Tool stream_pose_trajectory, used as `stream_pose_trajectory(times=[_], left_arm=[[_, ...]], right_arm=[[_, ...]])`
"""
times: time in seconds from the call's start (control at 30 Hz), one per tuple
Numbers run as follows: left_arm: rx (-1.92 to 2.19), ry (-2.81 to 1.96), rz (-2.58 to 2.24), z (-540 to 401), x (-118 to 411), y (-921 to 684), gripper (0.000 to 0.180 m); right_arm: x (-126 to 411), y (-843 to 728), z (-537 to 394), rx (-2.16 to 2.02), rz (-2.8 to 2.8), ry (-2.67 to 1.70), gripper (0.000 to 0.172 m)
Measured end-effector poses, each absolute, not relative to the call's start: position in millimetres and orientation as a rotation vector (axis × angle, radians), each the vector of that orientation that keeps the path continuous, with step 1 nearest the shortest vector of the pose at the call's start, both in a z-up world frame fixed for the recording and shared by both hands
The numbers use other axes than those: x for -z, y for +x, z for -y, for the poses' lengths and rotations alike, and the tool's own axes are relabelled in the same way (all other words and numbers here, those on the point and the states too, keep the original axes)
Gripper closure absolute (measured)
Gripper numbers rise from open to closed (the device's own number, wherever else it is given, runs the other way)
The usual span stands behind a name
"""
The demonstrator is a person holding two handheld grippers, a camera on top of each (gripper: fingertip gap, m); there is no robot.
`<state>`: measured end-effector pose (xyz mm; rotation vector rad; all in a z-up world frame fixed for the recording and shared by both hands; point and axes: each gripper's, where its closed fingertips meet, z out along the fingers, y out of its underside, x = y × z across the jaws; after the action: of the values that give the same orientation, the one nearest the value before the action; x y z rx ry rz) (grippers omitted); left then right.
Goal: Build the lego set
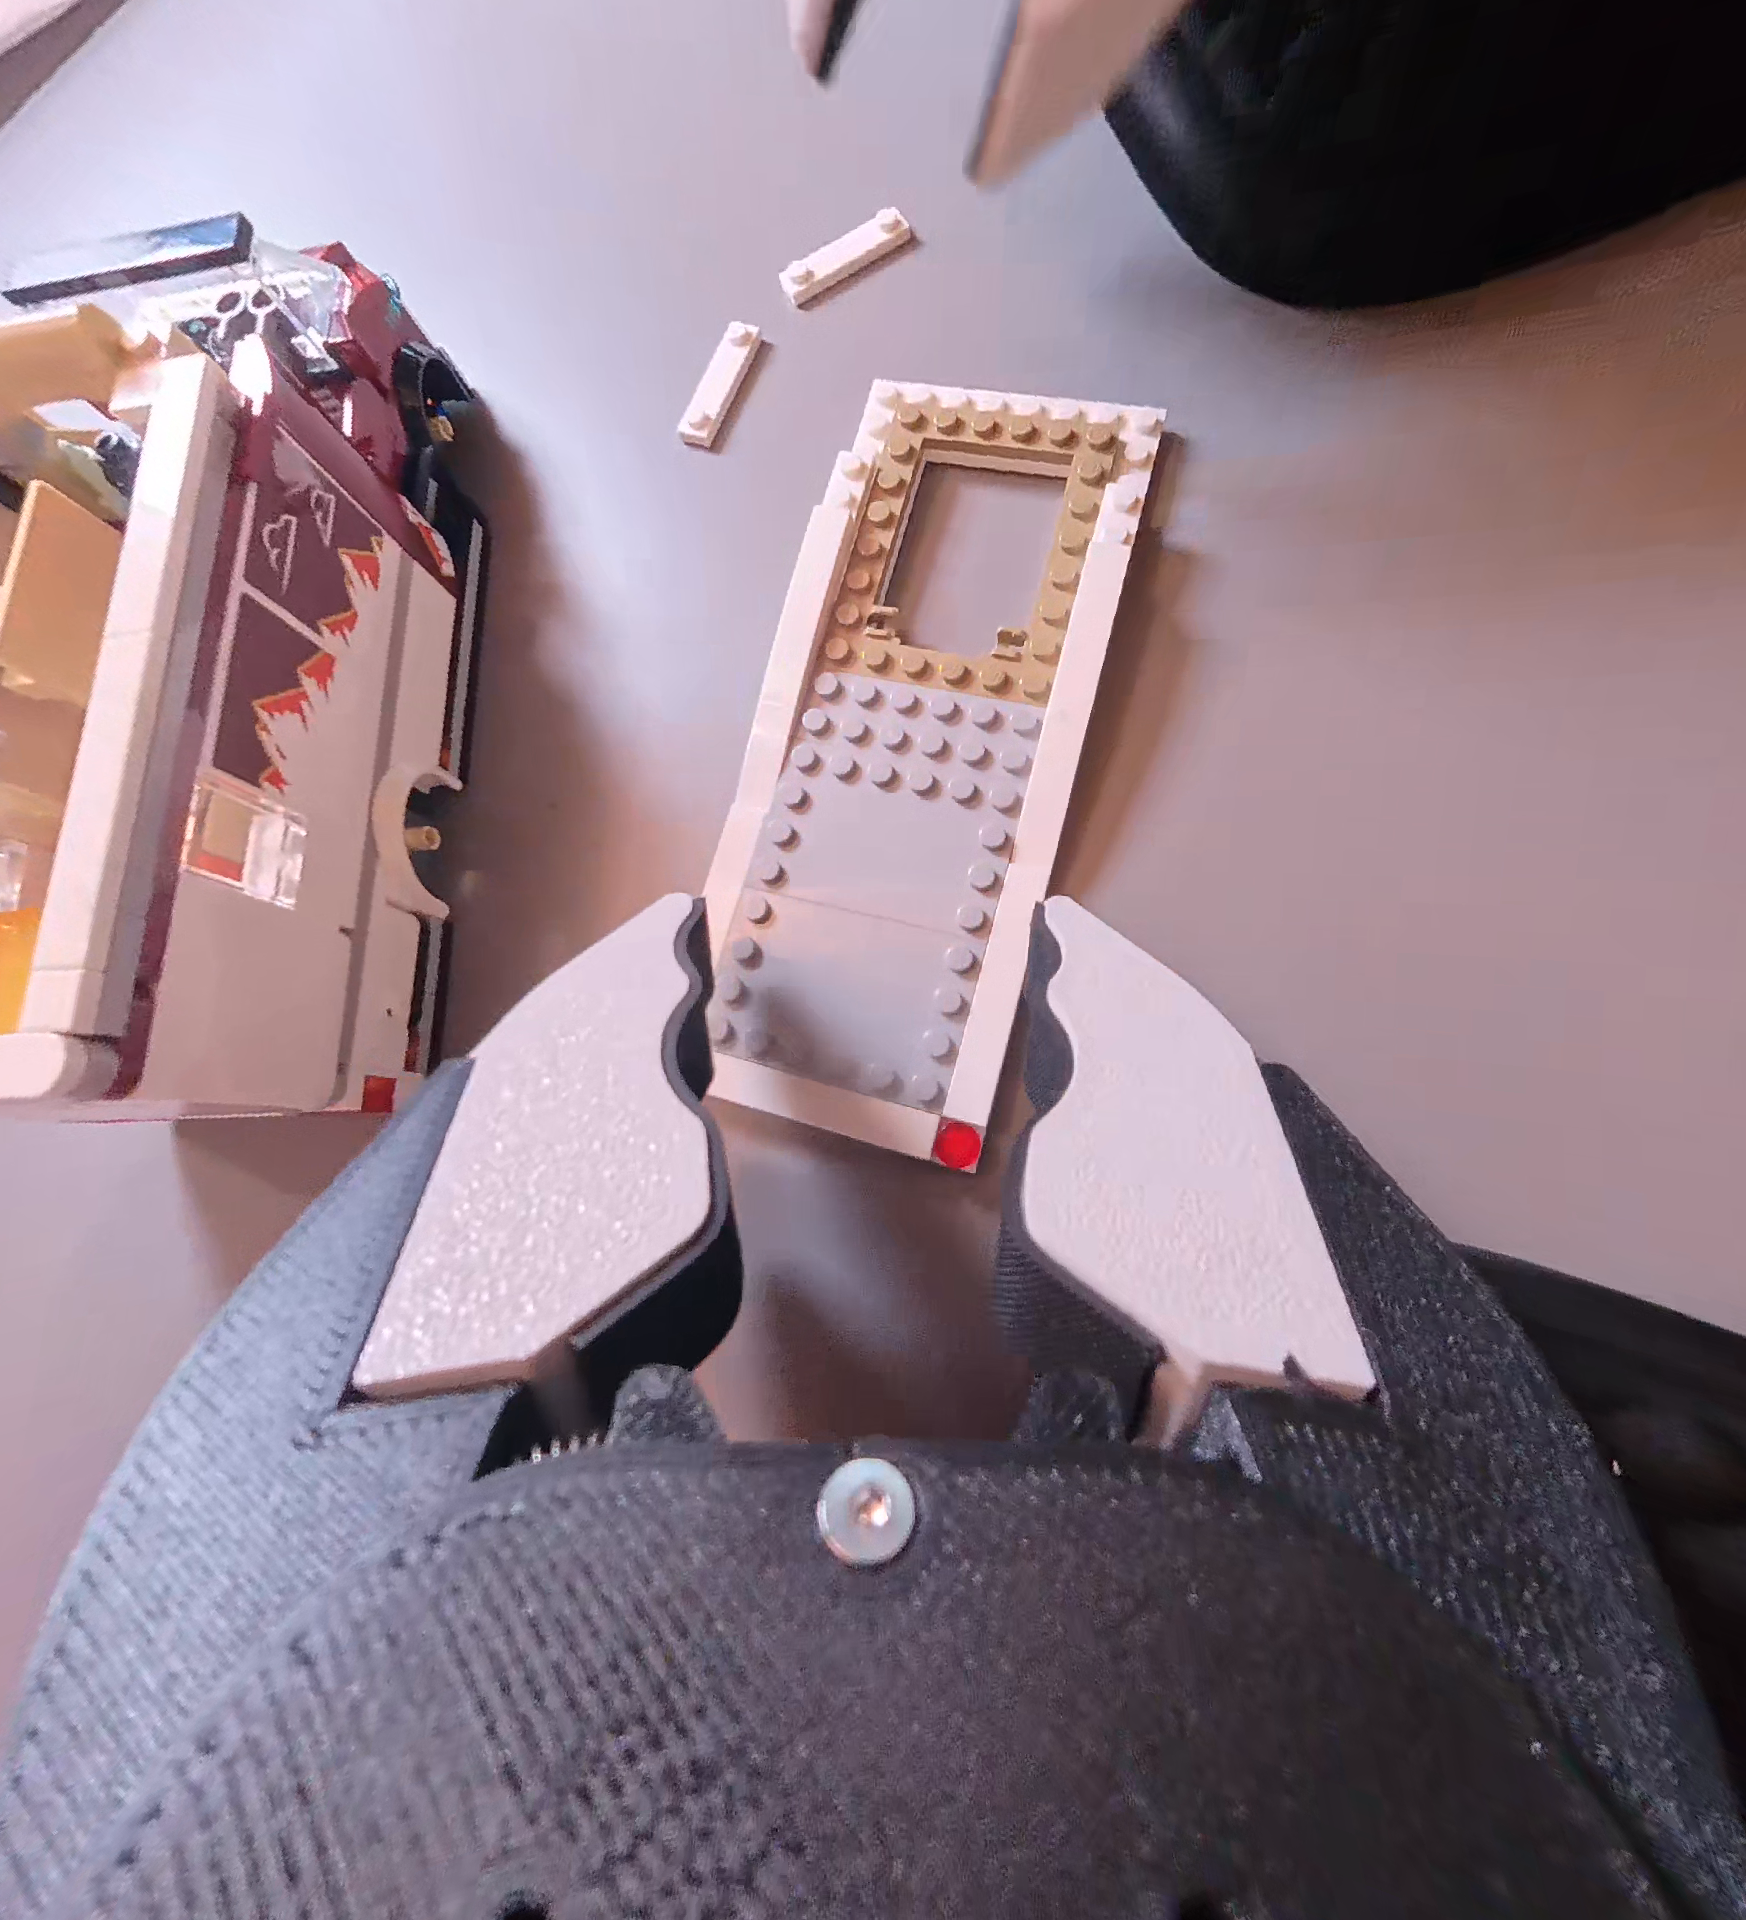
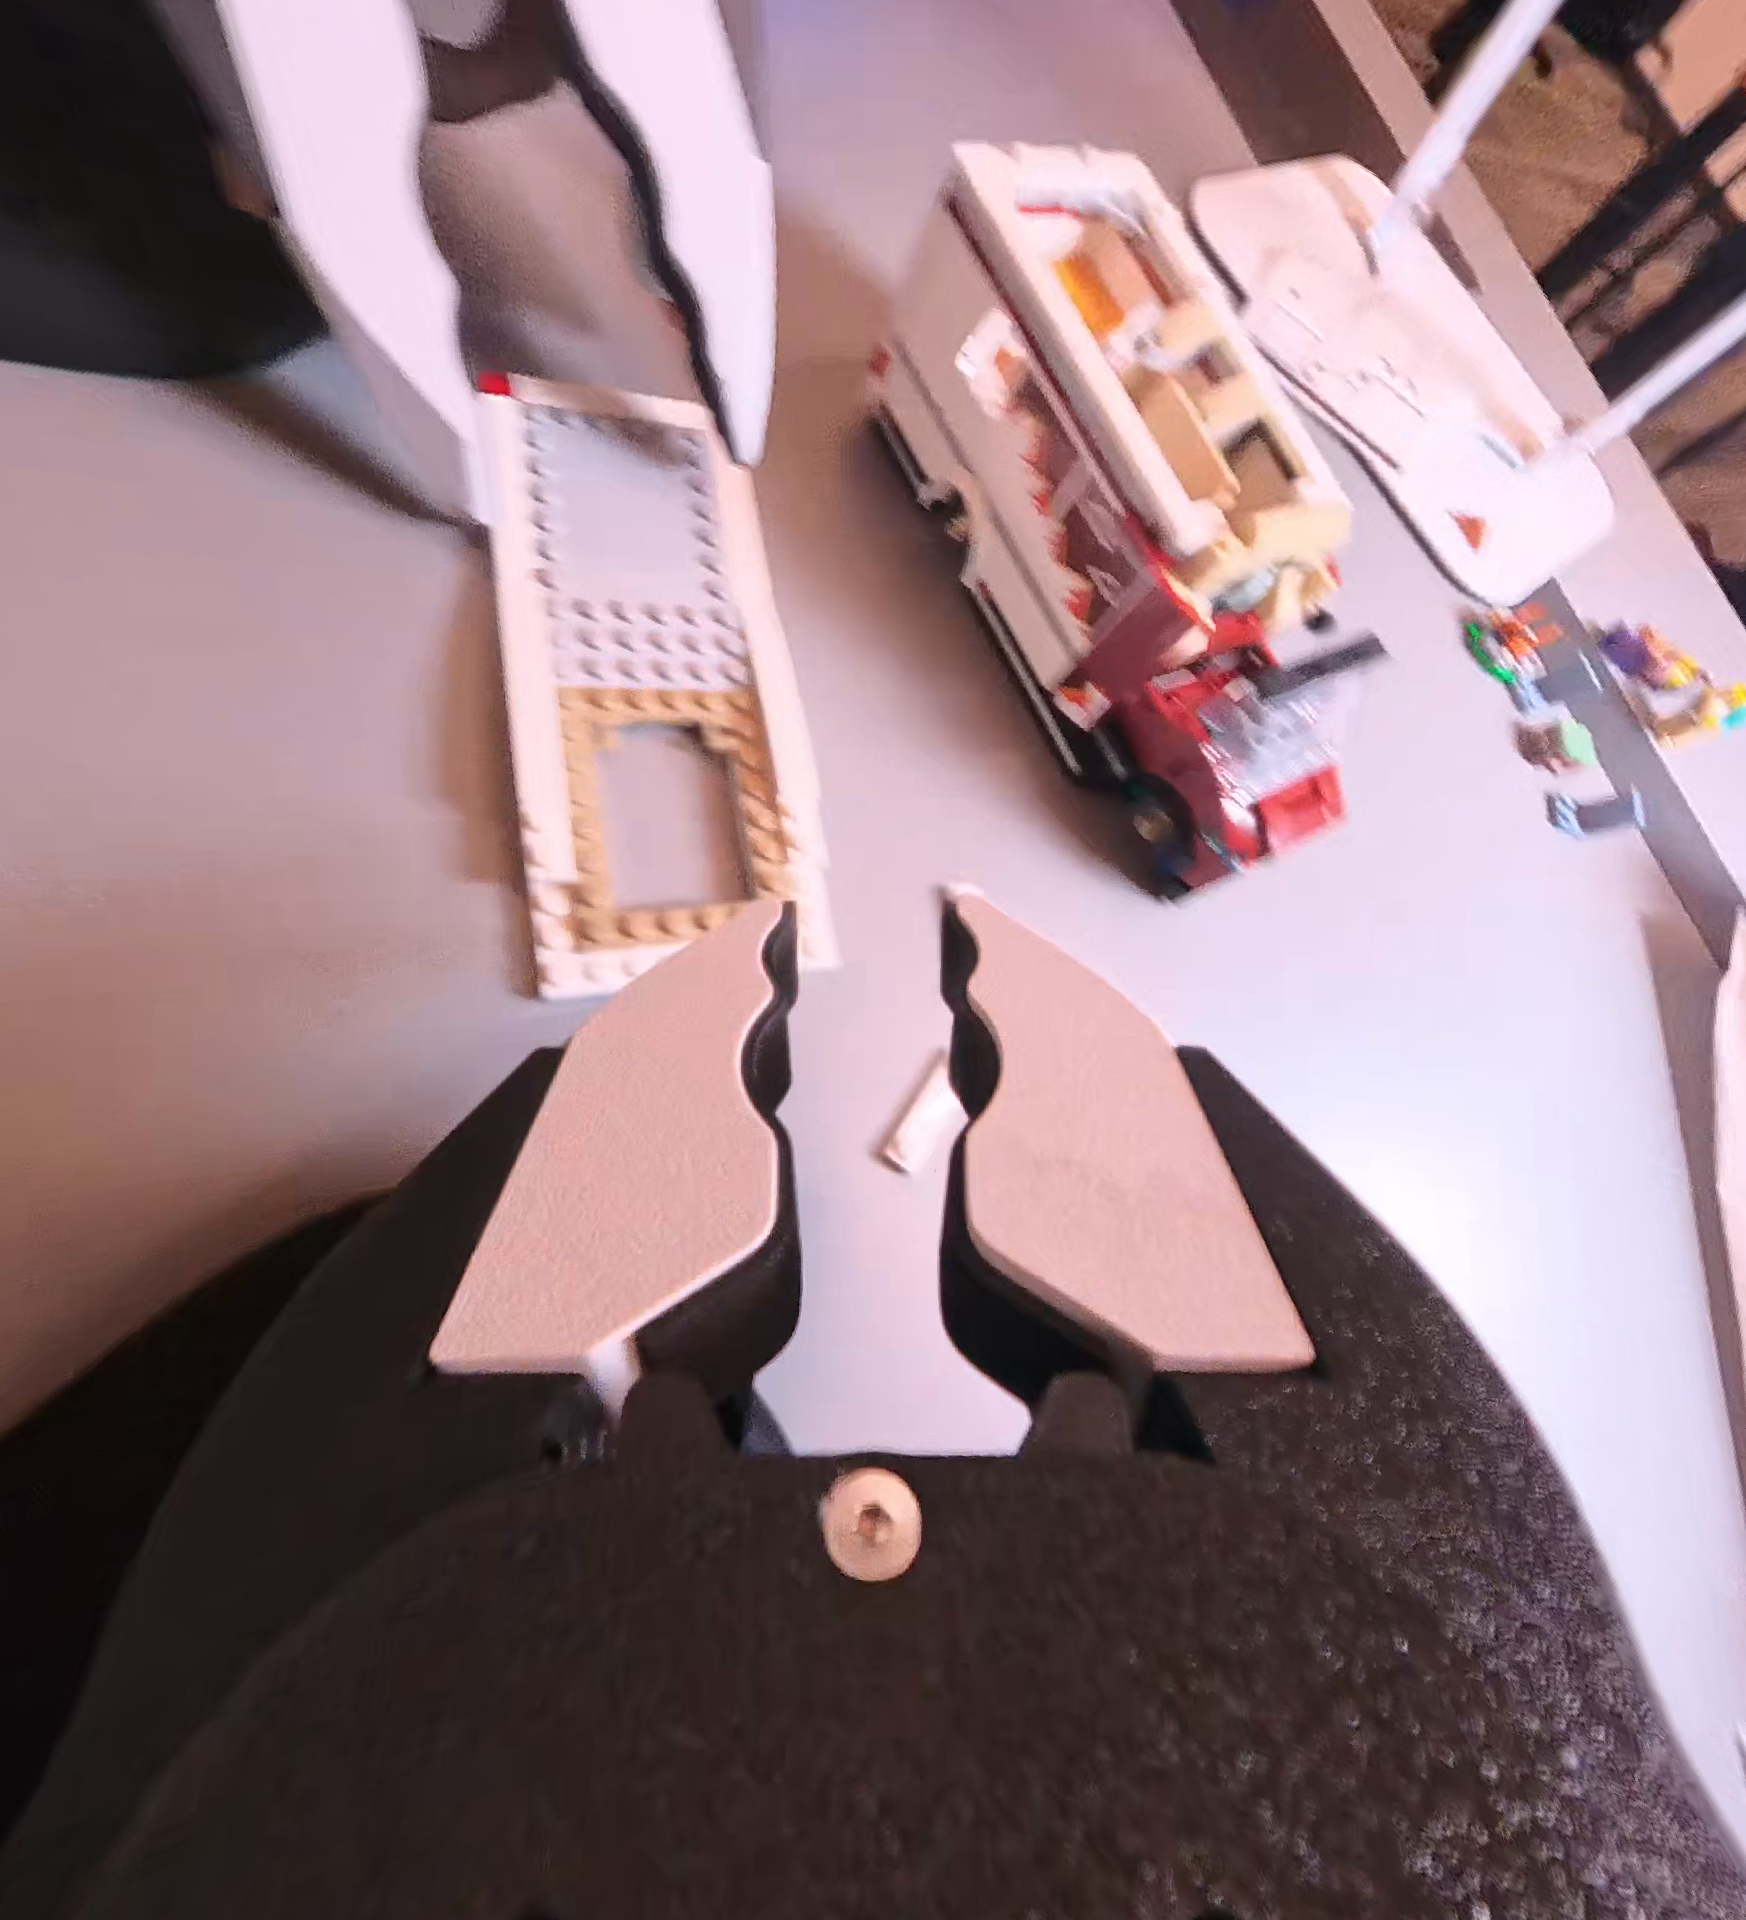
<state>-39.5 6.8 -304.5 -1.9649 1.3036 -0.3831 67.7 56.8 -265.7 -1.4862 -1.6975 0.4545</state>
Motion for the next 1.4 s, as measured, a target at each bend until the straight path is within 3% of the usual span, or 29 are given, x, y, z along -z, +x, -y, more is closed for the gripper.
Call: stream_pose_trajectory(times=[0.47, 0.7, 1.1, 1.4], left_arm=[[0.447, -2.026, -1.322, -14, 297, -25, 0.111], [0.471, -2.068, -1.378, -20, 308, -1, 0.095], [0.499, -2.123, -1.432, -20, 317, 6, 0.11], [0.501, -2.116, -1.43, -18, 317, 5, 0.111]], right_arm=[[277, 85, -118, -0.456, 1.569, -1.604, 0.154], [281, 87, -122, -0.495, 1.55, -1.602, 0.154], [283, 90, -120, -0.498, 1.552, -1.576, 0.154], [284, 86, -116, -0.497, 1.56, -1.567, 0.154]])
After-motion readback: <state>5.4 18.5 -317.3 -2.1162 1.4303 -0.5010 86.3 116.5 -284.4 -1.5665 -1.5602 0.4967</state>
